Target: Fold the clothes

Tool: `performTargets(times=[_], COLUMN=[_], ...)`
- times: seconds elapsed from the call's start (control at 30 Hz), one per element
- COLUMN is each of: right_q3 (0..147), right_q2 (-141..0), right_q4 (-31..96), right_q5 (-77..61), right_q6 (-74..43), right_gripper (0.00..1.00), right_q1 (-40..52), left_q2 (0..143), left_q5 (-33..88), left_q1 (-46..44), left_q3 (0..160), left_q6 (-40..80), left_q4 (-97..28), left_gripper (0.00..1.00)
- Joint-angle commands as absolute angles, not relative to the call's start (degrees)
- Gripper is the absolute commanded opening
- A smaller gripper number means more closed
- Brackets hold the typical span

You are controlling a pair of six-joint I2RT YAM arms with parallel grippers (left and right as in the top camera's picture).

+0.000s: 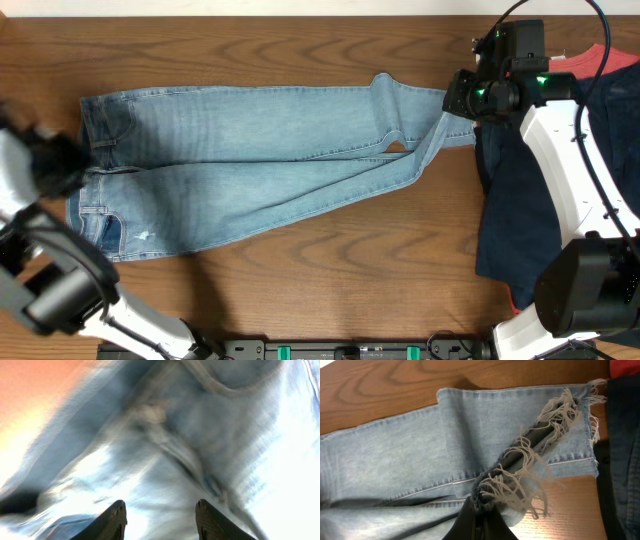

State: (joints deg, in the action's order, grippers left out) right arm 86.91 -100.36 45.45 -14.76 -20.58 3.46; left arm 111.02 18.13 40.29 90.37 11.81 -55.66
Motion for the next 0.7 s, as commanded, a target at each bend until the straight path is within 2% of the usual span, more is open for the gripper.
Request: performTargets(times=[0.0, 0.2, 0.27, 0.33, 0.43, 0.67], right_q3=[87.26, 87.26, 87.26, 87.26, 87.26, 87.26], right_q2=[-100.03, -100.03, -100.03, -100.03, -100.03, -100.03], right_q4=[45.63, 46.06, 46.0, 45.98, 46.0, 45.84], right_q5=[-13.26, -13.26, -12.93, -11.81, -10.61, -10.46], right_q6=[-20.95, -20.95, -20.95, -20.97, -20.97, -20.95], right_gripper=[0.01, 0.01, 0.01, 0.01, 0.01, 0.01], right_q1=[3.38, 3.38, 3.38, 3.38, 3.38, 3.33], left_q2=[111.48, 111.48, 111.48, 111.46, 111.44, 111.44], left_q5=[23.44, 27.4, 27.9, 28.86, 30.68, 30.48], left_q1=[47.11, 56.95, 59.59, 62.22, 65.6, 67.72], left_q3=[88.09, 78.94, 75.79, 73.14, 71.5, 69.28], left_q6=[14.04, 12.97, 12.27, 11.49, 7.68, -1.74], left_q4=[-58.78, -57.6, -56.42, -55.2, -54.98, -52.18], left_gripper=[0.46, 0.35, 0.26, 0.22, 0.22, 0.43])
